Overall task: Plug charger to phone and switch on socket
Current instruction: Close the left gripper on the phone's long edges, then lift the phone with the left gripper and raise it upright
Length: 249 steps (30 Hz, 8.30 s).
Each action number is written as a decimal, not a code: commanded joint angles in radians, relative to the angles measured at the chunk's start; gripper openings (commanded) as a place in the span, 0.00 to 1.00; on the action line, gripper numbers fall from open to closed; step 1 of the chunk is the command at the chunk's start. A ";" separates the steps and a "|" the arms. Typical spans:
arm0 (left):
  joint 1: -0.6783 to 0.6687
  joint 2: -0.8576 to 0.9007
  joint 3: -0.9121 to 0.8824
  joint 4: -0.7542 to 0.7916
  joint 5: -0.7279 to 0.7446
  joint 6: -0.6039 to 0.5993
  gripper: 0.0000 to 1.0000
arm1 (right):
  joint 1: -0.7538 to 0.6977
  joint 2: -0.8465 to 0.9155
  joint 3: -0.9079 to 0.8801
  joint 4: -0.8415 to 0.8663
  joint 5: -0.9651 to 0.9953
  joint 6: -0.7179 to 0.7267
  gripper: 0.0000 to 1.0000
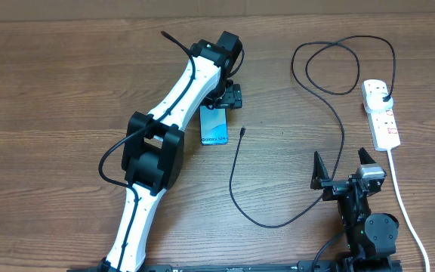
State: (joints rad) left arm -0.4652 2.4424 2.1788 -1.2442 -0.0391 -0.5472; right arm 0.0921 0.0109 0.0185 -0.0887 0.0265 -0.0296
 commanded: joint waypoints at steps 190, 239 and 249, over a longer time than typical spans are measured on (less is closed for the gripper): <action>0.024 0.038 -0.122 0.132 0.013 0.092 1.00 | -0.003 -0.008 -0.011 0.007 0.006 0.003 1.00; 0.176 0.031 0.233 -0.329 0.928 0.272 0.71 | -0.003 -0.008 -0.011 0.007 0.006 0.003 1.00; 0.271 0.031 0.232 -0.446 1.266 0.271 0.73 | -0.003 -0.008 -0.011 0.007 0.006 0.003 1.00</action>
State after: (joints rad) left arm -0.2089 2.4790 2.3852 -1.6798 1.0061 -0.3050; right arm 0.0921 0.0109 0.0185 -0.0891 0.0265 -0.0296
